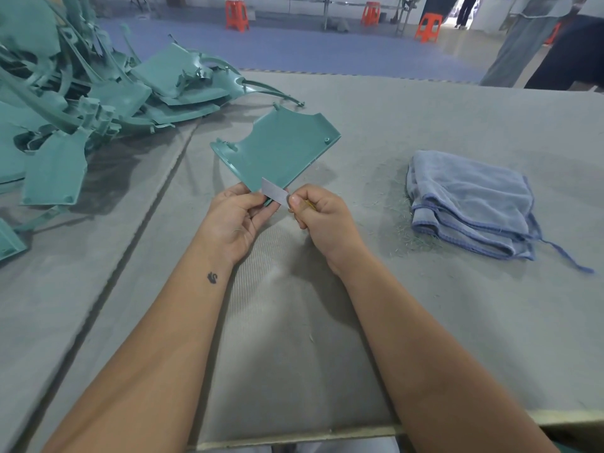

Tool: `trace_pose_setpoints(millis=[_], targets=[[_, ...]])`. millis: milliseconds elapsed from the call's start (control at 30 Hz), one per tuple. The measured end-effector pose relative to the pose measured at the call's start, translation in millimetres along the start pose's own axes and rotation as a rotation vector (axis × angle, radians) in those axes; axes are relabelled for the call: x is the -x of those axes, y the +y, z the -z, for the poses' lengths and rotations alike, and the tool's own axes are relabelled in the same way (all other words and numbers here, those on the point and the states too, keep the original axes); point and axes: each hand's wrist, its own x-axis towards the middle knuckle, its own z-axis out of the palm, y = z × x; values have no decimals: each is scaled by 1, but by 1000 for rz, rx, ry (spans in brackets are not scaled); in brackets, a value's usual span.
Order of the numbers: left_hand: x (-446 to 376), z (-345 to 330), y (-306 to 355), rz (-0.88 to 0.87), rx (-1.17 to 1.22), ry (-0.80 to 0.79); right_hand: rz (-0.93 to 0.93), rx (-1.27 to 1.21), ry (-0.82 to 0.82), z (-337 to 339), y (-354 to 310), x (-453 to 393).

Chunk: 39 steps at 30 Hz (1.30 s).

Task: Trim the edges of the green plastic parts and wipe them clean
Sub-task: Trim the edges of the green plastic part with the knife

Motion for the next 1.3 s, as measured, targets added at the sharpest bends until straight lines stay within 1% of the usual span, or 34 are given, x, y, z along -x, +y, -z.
trace_pose_setpoints(millis=[567,600,667,700,800,867,967,1100,1300], targets=[[0,-1,-1,2,28,-18,12,-65,40,0,5,-2],[0,-1,0,7,46,-16,-9,-111,87,1,5,-3],[1,1,1,19,95,0,-70,-314,225,8,6,-8],[2,2,2,18,111,6,-80,-396,261,11,7,-11],[5,3,1,-3,108,2,-62,-426,255,14,7,-14],[5,3,1,-9,97,7,-85,-444,249,12,6,-14],[4,3,2,-3,81,25,-137,-504,315,17,4,-14],[2,3,3,3,71,38,-105,-493,383,22,3,-14],[1,2,2,-13,87,66,-114,-312,370,20,5,-13]])
